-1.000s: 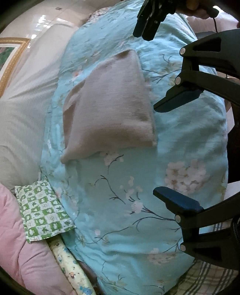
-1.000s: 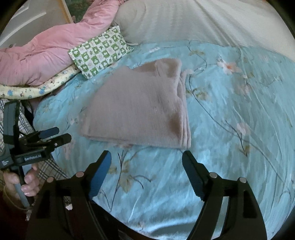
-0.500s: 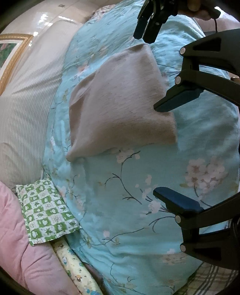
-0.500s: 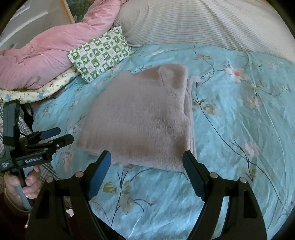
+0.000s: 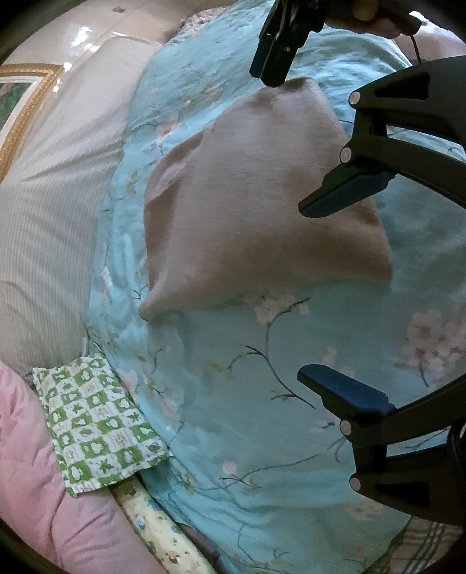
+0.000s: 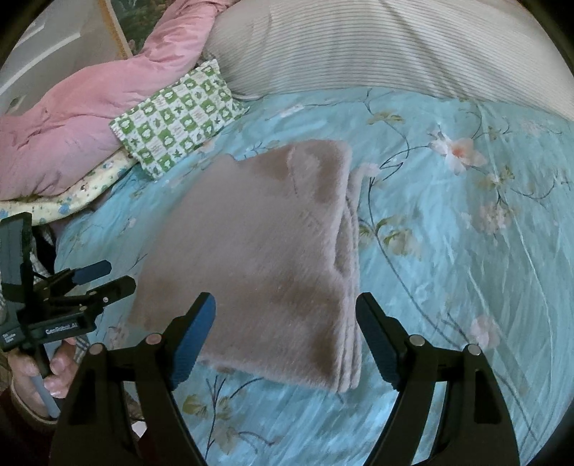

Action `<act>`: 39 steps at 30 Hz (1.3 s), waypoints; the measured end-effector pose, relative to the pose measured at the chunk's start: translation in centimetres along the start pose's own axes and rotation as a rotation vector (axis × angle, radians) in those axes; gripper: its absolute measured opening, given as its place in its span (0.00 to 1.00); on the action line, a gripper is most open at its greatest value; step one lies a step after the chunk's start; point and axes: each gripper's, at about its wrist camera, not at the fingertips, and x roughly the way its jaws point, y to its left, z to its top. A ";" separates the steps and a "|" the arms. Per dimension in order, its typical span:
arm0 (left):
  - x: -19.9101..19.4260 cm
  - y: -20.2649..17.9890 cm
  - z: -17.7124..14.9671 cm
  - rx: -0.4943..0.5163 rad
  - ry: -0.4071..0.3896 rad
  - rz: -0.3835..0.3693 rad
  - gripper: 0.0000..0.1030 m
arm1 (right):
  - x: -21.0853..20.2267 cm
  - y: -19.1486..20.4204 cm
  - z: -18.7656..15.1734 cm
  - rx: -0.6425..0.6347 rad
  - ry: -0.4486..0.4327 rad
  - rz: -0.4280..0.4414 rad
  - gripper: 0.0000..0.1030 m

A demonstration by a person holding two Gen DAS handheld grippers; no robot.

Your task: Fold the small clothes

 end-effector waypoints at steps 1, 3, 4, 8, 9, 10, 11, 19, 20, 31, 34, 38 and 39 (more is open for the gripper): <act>0.1 -0.1 0.2 0.003 -0.002 -0.003 0.82 | 0.1 -0.1 0.2 0.003 0.000 0.000 0.79; 0.1 -0.5 0.6 0.015 -0.003 -0.012 0.82 | 0.4 -0.2 0.7 0.005 0.004 0.007 0.79; 0.1 -0.7 0.7 0.020 -0.006 -0.011 0.82 | 0.6 0.0 0.9 0.000 0.009 0.009 0.79; 0.3 -1.2 1.1 0.027 -0.015 0.001 0.83 | 1.2 0.5 1.3 -0.025 0.018 0.015 0.81; 0.4 -1.1 1.1 0.021 -0.016 0.004 0.84 | 1.4 0.6 1.4 -0.030 0.019 0.016 0.81; 0.5 -1.1 1.0 0.015 -0.015 0.004 0.84 | 1.5 0.7 1.5 -0.036 0.021 0.018 0.82; 0.5 -1.0 1.0 0.006 -0.013 0.002 0.84 | 1.6 0.9 1.5 -0.042 0.024 0.022 0.82; 0.5 -0.7 0.1 -0.017 -0.020 0.000 0.84 | 1.6 1.6 1.1 -0.063 0.025 0.018 0.83; 0.4 -0.7 0.0 -0.016 -0.025 -0.001 0.84 | 1.6 1.6 1.1 -0.061 0.022 0.017 0.83; -0.5 -1.3 -0.4 -0.009 -0.049 -0.003 0.85 | 1.7 1.6 0.7 -0.059 0.025 0.015 0.84; -0.8 -1.5 -0.6 -0.009 -0.055 0.000 0.85 | 1.8 1.7 0.7 -0.055 0.026 0.015 0.84; -1.0 -1.7 -0.6 -0.009 -0.063 -0.001 0.86 | 1.9 1.9 0.6 -0.054 0.026 0.013 0.85; -1.0 -1.7 -0.6 -0.009 -0.064 -0.001 0.86 | 1.9 1.9 0.6 -0.054 0.025 0.012 0.85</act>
